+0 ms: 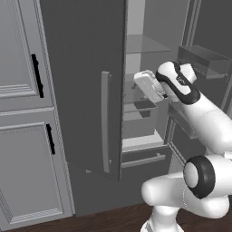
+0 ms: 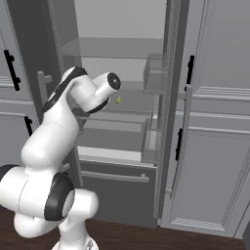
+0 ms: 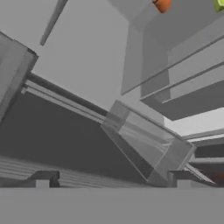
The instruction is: Grab a lemon wedge from the fridge and one ice cube from the ice bowl, and put them in the glass of lemonade.
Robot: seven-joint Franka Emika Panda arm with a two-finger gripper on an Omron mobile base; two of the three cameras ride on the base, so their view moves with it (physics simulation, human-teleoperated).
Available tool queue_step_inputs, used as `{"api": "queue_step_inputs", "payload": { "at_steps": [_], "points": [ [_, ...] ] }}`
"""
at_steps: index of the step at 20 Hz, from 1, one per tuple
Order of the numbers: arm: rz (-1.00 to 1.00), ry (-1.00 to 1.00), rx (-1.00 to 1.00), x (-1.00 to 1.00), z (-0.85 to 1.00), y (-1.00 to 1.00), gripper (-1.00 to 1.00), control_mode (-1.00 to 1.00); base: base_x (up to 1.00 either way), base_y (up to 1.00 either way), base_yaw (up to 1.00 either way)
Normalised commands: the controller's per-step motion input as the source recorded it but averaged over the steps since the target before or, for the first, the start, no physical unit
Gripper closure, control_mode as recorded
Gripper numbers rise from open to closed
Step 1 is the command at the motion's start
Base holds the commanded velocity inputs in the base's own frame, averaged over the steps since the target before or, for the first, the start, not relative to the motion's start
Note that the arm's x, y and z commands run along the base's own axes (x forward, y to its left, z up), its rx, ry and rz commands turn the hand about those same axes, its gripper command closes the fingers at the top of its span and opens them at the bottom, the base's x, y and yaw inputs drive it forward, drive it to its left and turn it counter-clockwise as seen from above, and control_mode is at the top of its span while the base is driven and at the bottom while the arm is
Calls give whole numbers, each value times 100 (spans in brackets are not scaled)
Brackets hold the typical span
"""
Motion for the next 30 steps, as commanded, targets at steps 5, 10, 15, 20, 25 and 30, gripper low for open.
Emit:
{"api": "queue_step_inputs", "payload": {
  "at_steps": [5, 10, 15, 20, 25, 30],
  "points": [
    [27, 1, 3, 10, -25, 54, -100, -100, 0, 0, 0],
    [22, 0, 1, -3, 0, 63, -100, -100, 0, 0, 0],
    [21, 0, 0, -19, 0, 65, -100, -100, 0, 0, 0],
    [21, 0, 0, -30, 0, 74, -100, -100, 0, 0, 0],
    [25, -6, 0, -56, 0, 96, -100, -100, 0, 0, 0],
    [24, -14, 0, -51, 0, 100, -100, -100, 0, 0, 0]
  ]
}}
